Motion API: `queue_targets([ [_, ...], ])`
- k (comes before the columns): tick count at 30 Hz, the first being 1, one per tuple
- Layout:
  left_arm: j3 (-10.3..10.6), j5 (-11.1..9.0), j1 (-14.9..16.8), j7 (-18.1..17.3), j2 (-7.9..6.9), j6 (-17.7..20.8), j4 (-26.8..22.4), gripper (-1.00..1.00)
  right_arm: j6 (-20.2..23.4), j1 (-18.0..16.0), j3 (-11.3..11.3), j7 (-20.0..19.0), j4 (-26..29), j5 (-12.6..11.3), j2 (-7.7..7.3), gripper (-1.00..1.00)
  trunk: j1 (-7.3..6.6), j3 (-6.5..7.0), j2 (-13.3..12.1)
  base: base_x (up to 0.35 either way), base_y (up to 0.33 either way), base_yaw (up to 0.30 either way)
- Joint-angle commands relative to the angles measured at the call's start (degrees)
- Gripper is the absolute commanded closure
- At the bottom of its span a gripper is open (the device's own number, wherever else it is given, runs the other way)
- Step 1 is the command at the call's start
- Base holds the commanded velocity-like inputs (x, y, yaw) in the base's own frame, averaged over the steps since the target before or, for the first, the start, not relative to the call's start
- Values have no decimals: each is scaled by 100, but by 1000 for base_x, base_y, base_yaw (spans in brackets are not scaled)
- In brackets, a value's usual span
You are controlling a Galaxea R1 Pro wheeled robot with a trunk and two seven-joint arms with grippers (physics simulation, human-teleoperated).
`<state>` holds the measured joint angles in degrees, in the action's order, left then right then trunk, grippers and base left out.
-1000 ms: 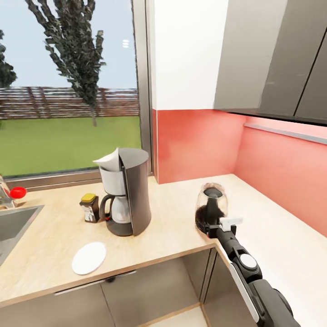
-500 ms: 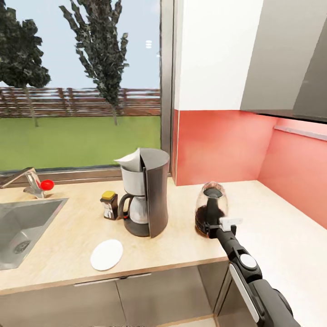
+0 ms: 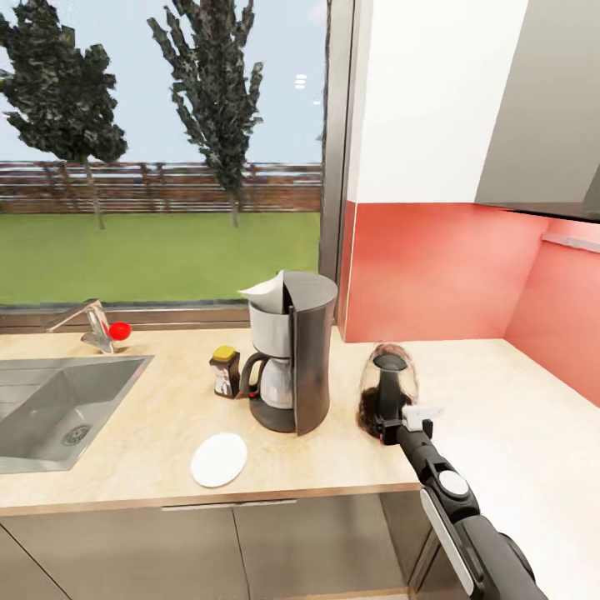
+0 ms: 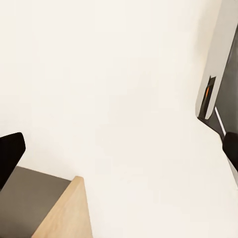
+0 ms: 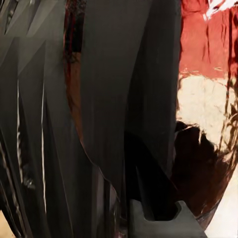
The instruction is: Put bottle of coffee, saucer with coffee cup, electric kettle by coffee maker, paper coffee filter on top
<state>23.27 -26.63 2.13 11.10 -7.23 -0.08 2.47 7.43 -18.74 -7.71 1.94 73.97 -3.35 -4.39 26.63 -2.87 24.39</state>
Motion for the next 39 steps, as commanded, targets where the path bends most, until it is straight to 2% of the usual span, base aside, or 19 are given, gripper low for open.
queue_targets([
  [1, 48, -44, 7, 7, 2, -1, 8, -100, 27, -7, -15, 24, -121, -25, -4, 100, 3, -12, 13, 0, 0, 5],
  [4, 54, -44, 7, 5, 2, -1, 2, -100, -47, -17, 3, 39, -634, -22, 7, 100, 3, -12, 13, 0, 0, 2],
  [6, 49, -44, 7, 0, 2, -1, 1, -100, -419, -27, 5, 42, -855, -24, 12, 100, 3, -12, 13, 0, 0, 0],
  [8, 49, -44, 7, -6, 2, -1, 1, -100, -825, -34, 6, 43, -920, -25, 27, 100, 3, -12, 13, 0, 0, 0],
  [9, 47, -44, 7, -6, 2, -1, 4, -100, -974, -46, 6, 42, -919, -25, 83, 100, 3, -12, 13, 45, 0, 0],
  [11, 47, -44, 7, -9, 2, -1, 7, -100, -1043, -65, 6, 39, -919, -25, 148, 100, 3, -12, 13, 98, 0, 0],
  [24, 47, -44, 7, -10, 4, -1, -1, -100, -1077, -77, 5, 35, -864, -34, 184, 100, 3, -12, 13, 82, 21, 0],
  [31, 38, -52, 7, -10, 2, -1, 7, -100, -1077, -77, 6, 35, -824, -34, 184, 100, 3, -12, 13, 189, 151, 0],
  [39, 37, -45, 7, -3, 2, -1, 8, -100, -1077, -77, 6, 49, -823, -26, 184, 100, 3, -12, 13, 15, 10, 0],
])
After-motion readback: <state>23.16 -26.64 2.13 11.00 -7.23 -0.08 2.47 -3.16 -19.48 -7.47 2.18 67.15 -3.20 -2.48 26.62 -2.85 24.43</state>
